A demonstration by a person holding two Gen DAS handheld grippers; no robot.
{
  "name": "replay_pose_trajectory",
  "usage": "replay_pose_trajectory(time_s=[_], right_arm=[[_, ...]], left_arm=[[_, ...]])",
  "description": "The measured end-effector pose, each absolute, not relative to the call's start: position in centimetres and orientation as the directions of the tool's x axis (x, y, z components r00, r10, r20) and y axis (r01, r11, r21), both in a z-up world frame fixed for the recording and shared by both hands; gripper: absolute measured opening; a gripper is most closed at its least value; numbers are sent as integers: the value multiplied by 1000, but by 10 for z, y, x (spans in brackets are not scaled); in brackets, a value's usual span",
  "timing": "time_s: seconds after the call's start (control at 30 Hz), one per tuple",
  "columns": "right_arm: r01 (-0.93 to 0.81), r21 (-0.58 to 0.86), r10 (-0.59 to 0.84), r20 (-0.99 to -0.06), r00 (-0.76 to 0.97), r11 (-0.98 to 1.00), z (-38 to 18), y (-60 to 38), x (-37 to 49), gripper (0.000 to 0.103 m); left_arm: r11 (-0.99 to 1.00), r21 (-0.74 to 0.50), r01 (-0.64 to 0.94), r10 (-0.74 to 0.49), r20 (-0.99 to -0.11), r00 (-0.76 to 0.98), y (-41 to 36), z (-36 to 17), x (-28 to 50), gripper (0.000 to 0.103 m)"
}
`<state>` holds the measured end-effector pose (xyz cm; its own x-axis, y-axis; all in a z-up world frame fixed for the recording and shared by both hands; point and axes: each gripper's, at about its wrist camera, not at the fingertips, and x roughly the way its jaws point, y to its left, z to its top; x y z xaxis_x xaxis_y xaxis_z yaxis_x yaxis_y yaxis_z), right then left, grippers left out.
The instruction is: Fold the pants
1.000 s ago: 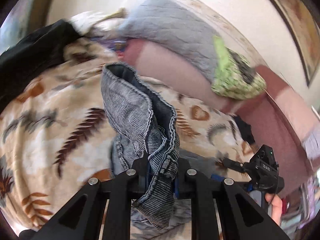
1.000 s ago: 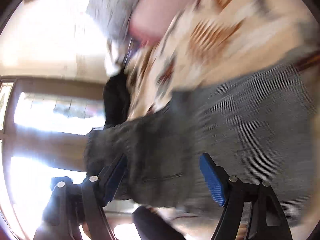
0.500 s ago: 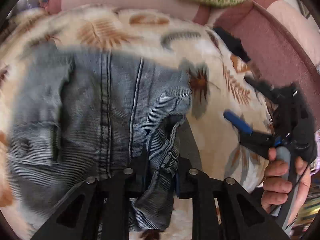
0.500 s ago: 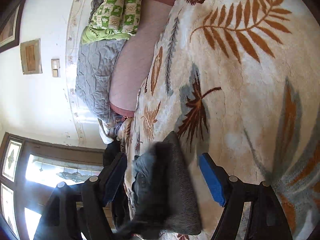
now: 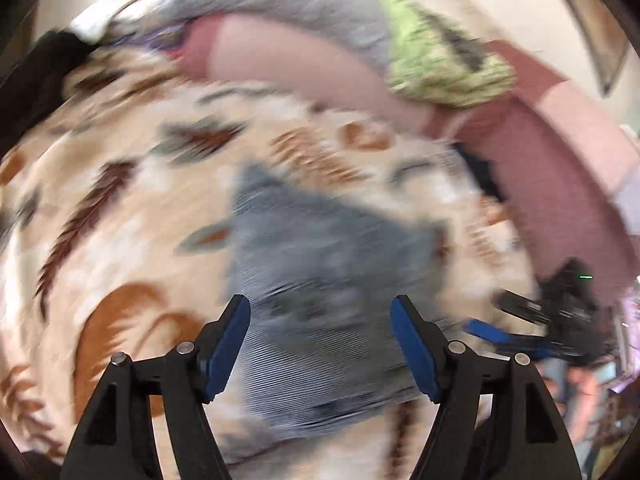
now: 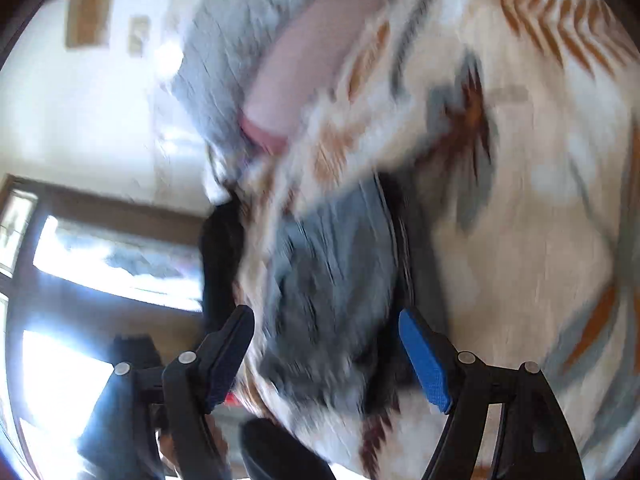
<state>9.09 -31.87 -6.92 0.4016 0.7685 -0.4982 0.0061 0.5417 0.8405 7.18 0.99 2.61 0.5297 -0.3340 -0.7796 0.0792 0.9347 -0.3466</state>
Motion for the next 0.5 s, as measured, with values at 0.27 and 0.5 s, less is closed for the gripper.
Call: replay_pose_trajectory(time_s=[0.27,0.5], right_arm=[[85,780,730,-614,301,621,-75,-293,100,77],[-77,594,587,-752,300,801,-39,-260,108,16]], left_arm=[[929,-362,80,-355,-808,469,2,-16,72,74],[923,-375,90,-371,-801,469,6,-25,72,75]])
